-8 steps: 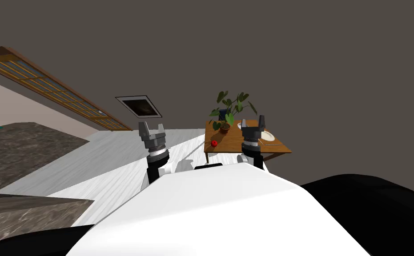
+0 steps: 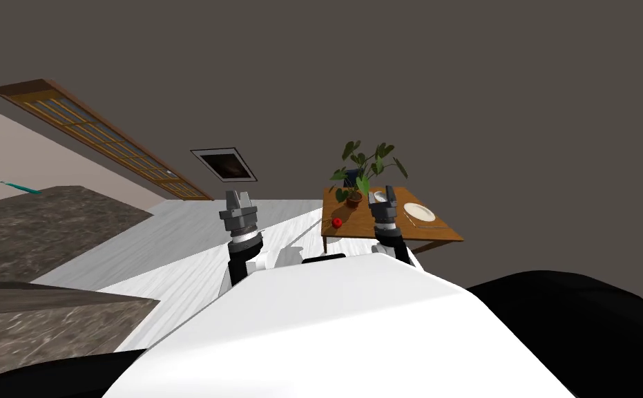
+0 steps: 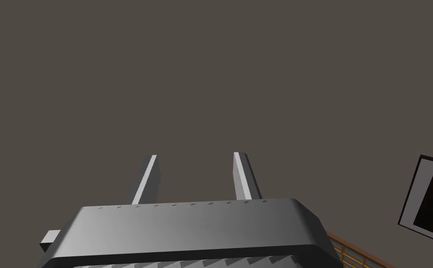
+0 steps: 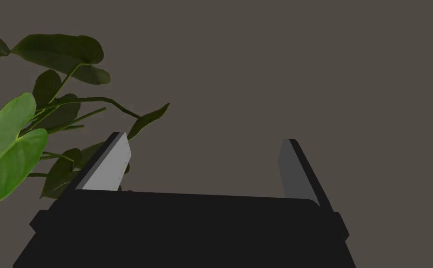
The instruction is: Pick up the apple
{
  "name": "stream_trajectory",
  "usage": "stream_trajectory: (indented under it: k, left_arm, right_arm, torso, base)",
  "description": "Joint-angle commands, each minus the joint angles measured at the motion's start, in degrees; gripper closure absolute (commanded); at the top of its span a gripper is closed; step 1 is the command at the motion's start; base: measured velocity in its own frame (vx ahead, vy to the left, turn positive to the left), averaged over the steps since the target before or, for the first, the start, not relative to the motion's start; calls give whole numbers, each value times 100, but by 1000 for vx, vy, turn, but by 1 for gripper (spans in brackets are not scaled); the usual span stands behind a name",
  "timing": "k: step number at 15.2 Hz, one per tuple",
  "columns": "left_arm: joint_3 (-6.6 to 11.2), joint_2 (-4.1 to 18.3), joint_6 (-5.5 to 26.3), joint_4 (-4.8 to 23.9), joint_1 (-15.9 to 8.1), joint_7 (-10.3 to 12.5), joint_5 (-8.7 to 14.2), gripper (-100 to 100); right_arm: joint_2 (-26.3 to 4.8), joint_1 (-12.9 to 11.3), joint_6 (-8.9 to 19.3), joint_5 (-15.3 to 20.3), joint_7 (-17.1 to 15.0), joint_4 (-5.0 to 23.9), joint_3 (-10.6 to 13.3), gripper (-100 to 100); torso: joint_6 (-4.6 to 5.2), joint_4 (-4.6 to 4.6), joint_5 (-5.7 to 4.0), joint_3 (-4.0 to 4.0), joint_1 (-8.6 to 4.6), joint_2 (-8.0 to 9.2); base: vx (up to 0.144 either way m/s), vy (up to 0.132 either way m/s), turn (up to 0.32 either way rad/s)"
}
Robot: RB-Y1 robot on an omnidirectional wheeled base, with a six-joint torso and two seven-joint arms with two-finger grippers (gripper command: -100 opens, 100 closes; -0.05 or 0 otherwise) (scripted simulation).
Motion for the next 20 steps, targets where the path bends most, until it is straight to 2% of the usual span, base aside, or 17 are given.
stream_trajectory:
  k: [1,4,5,6,7,8,9,10,11,12,13,14,15,17,18,19,20]
  left_arm:
    - [0,0,0,0,0,0,0,0]
    - [0,0,0,0,0,0,0,0]
    - [0,0,0,0,0,0,0,0]
    - [0,0,0,0,0,0,0,0]
    - [0,0,0,0,0,0,0,0]
    - [0,0,0,0,0,0,0,0]
    - [0,0,0,0,0,0,0,0]
    - [0,0,0,0,0,0,0,0]
    - [0,0,0,0,0,0,0,0]
    - [0,0,0,0,0,0,0,0]
    - [0,0,0,0,0,0,0,0]
    - [0,0,0,0,0,0,0,0]
    - [0,0,0,0,0,0,0,0]
    - [0,0,0,0,0,0,0,0]
    - [0,0,0,0,0,0,0,0]
    - [0,0,0,0,0,0,0,0]
    - [0,0,0,0,0,0,0,0]
  right_arm:
    - [-286,26,31,77,80,260,131,-100]
    - [-553,53,41,120,118,424,205,-100]
    - [-762,82,51,167,159,603,286,-100]
    - [-762,82,51,167,159,603,286,-100]
    - [-974,112,63,216,204,787,372,-100]
    - [-976,112,63,216,204,794,372,-100]
    - [-1182,145,74,269,251,996,463,-100]
    - [-1195,145,74,269,251,996,463,-100]
    - [-1404,179,87,324,300,1208,559,-100]
    - [-1418,179,87,324,300,1209,559,-100]
    - [-1629,215,100,382,351,1382,659,-100]
    - [-1644,215,100,382,351,1432,659,-100]
    - [-1840,252,113,441,405,1596,763,-100]
    - [-1873,252,113,441,405,1663,763,-100]
    - [-2094,290,126,502,460,1877,870,-100]
    - [-2104,290,126,502,460,1901,870,-100]
    - [-2292,329,140,565,516,2136,980,-100]
  torso:
    - [0,0,0,0,0,0]
    - [0,-1,1,-2,6,-2]
    - [0,0,1,-1,6,-2]
    - [-1,-1,1,-2,7,-3]
    - [0,-1,2,-2,5,-3]
    - [-1,-1,1,-2,5,-2]
    - [0,-1,1,-2,4,-3]
    - [-1,-1,1,-2,5,-4]
    - [0,-1,1,-4,5,-7]
    - [-1,-2,2,-5,9,-8]
    - [0,-2,3,-5,12,-8]
    - [-1,-2,3,-5,15,-8]
    - [0,-2,4,-4,13,-8]
    - [0,-2,3,-4,13,-8]
    - [1,-1,2,-4,4,-7]
    - [-1,-1,1,-3,4,-6]
    - [0,-1,1,-4,4,-7]
  base:
    - [9,94,145]
    - [1,93,86]
    - [6,93,87]
    - [5,87,89]
    - [3,87,130]
    - [4,85,106]
    - [11,93,115]
    - [21,90,91]
    - [24,106,126]
    - [19,109,102]
    - [19,117,147]
    - [19,105,105]
    - [20,106,121]
    - [19,87,72]
    - [15,86,109]
    - [20,86,108]
    - [37,95,150]
